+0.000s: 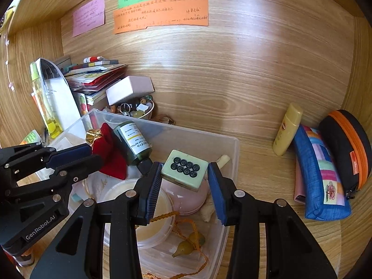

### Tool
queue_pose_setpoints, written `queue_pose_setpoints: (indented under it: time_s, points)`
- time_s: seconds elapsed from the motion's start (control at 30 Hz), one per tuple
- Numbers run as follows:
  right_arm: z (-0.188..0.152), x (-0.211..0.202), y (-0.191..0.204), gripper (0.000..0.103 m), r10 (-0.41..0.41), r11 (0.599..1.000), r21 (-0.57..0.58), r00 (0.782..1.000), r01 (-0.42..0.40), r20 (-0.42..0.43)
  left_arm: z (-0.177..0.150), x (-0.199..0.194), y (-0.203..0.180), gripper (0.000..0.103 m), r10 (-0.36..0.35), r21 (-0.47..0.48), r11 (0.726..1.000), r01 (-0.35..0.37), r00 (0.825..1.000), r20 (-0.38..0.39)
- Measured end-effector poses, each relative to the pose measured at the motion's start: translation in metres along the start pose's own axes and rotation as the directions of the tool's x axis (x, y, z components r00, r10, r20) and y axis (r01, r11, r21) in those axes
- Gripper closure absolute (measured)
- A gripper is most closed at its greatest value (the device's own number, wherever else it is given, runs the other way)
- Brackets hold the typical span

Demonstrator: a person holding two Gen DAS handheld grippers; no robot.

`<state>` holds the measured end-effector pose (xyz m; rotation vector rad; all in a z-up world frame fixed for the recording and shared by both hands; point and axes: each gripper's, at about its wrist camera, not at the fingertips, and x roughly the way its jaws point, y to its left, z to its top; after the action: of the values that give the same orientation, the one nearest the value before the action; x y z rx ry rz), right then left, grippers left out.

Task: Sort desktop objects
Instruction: 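Carry the hair clip and the green dotted tile over the clear bin, then open the left tool to drop the hair clip while the right tool releases the green tile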

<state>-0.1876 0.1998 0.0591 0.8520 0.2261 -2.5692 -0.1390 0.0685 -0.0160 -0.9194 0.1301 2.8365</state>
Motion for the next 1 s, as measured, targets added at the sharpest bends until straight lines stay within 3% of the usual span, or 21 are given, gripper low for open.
queue_pose_setpoints:
  time_s: [0.17, 0.23, 0.37, 0.5, 0.6, 0.7, 0.77, 0.9, 1.0]
  points:
    - [0.0, -0.001, 0.003, 0.064, -0.007, 1.0, -0.014, 1.0, 0.007, 0.008, -0.001, -0.004, -0.005, 0.068, 0.019, 0.016, 1.0, -0.02, 0.999, 0.028]
    - [0.0, -0.003, 0.005, 0.054, -0.015, 1.0, -0.025, 1.0, 0.015, 0.02, -0.001, -0.007, -0.007, 0.066, 0.026, 0.023, 0.999, -0.027, 0.999, 0.045]
    - [0.001, -0.011, 0.009, 0.047, -0.046, 0.998, -0.05, 0.997, 0.049, 0.066, 0.001, -0.011, -0.008, 0.06, 0.03, 0.019, 0.999, -0.032, 0.998, 0.063]
    - [0.002, -0.015, 0.008, 0.033, -0.066, 0.997, -0.044, 0.994, 0.07, 0.092, 0.003, -0.016, -0.004, 0.053, 0.041, 0.001, 0.999, -0.041, 0.996, 0.085]
    - [0.003, -0.016, 0.006, 0.031, -0.079, 0.996, -0.04, 0.992, 0.083, 0.101, 0.005, -0.021, 0.0, 0.046, 0.041, -0.017, 0.999, -0.04, 0.994, 0.102]
    - [0.004, -0.016, 0.004, 0.018, -0.09, 0.995, -0.031, 0.991, 0.094, 0.098, 0.007, -0.025, 0.004, 0.04, 0.03, -0.028, 0.999, -0.027, 0.994, 0.105]
    - [0.004, -0.017, 0.004, 0.018, -0.095, 0.995, -0.029, 0.99, 0.098, 0.1, 0.008, -0.027, 0.007, 0.027, 0.009, -0.041, 0.999, -0.005, 0.995, 0.102]
    - [0.003, -0.015, 0.002, 0.012, -0.075, 0.997, -0.017, 0.995, 0.077, 0.073, 0.009, -0.029, 0.015, 0.022, -0.008, -0.069, 0.998, 0.015, 0.995, 0.101]
    - [0.003, -0.016, 0.003, 0.007, -0.084, 0.996, -0.015, 0.994, 0.086, 0.071, 0.01, -0.032, 0.023, 0.01, -0.013, -0.091, 0.996, 0.023, 0.994, 0.11]
